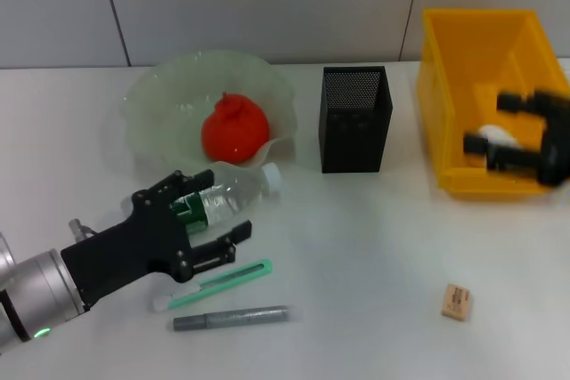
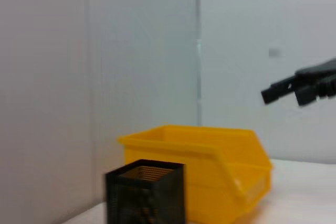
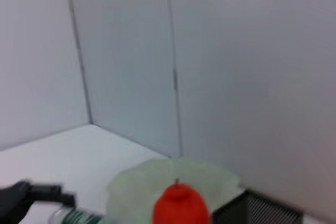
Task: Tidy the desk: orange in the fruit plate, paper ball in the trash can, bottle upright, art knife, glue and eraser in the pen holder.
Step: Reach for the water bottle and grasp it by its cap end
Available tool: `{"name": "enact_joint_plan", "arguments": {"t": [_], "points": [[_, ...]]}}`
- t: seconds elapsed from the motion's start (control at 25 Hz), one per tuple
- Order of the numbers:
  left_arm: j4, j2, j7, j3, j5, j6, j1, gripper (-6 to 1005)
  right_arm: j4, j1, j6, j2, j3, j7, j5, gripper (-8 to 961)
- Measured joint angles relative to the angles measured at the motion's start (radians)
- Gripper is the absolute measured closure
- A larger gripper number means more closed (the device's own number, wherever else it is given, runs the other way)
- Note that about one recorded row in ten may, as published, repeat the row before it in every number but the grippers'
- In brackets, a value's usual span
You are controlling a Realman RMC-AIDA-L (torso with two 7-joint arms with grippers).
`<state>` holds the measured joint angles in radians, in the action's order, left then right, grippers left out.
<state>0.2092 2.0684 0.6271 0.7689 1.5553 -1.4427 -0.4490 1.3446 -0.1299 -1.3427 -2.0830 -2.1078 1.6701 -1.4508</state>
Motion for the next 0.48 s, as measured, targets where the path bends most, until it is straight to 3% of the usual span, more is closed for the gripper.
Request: {"name": "enact_joint_plan", "arguments": {"t": [0.08, 0.12, 0.28, 0.32, 0.48], "points": [[0.012, -0.002, 0.004, 0.015, 0.001, -0.014, 0.001, 212, -0.083, 0.019, -0.034, 0.000, -0.005, -0.107, -0.028, 171], [0.125, -0.001, 0.103, 0.133, 0.003, -0.025, 0.010, 213, -0.136, 0.026, -0.042, 0.000, -0.006, -0.164, -0.033, 171], [0.184, 0.000, 0.167, 0.183, 0.003, -0.008, 0.011, 215, -0.298, 0.033, -0.058, 0.000, -0.006, -0.339, -0.048, 171], [0.330, 0.001, 0.320, 0.292, 0.004, 0.042, 0.014, 216, -0.334, 0.034, -0.062, 0.000, -0.007, -0.376, -0.056, 171], [0.651, -0.002, 0.582, 0.507, 0.046, 0.192, 0.042, 218, -0.428, 0.034, -0.108, 0.000, -0.023, -0.465, -0.086, 171]]}}
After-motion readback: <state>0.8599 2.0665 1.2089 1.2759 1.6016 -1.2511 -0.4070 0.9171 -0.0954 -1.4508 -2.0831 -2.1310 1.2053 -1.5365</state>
